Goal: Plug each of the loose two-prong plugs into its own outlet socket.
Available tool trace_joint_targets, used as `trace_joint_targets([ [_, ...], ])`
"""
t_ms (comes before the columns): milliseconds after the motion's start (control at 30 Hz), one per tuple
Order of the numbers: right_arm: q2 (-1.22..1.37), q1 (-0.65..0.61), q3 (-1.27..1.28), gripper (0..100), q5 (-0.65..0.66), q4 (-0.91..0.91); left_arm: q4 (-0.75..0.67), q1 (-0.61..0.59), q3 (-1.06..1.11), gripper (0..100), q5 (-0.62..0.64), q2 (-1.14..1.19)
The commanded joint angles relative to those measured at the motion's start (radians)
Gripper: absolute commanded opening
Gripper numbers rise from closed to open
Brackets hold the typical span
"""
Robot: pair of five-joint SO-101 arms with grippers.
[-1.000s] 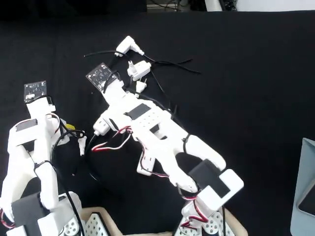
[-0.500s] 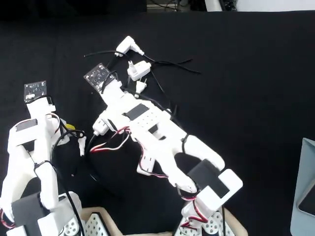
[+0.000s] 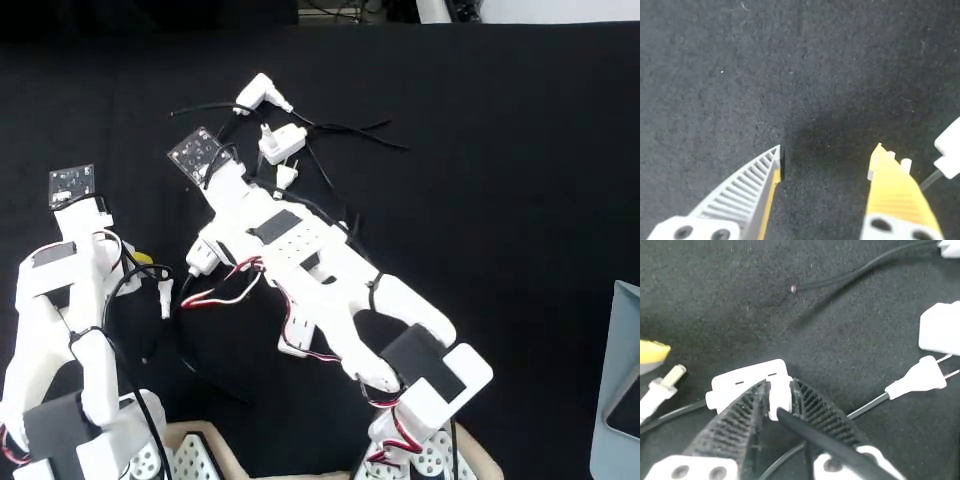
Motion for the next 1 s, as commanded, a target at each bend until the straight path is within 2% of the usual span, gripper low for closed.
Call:
trace_joint_targets([
  [0, -0.054, -0.018, -0.064, 1.1, 0.011, -0.023, -0.015, -0.005, -0.004, 28, 0.003, -0.028],
  [233, -0.091, -0.018, -0.048, 1.1, 0.012, -0.023, -0.015, -0.005, -0.004, 28, 0.003, -0.028],
  [633, 0.054, -0.041, -0.053, 1.1, 0.012, -0.072, -0.015, -0.005, -0.004, 28, 0.003, -0.028],
  [967, 0.054, -0.035, -0.054, 1.1, 0.061, -0.002, -0.015, -0.005, -0.004, 28, 0.003, -0.028],
])
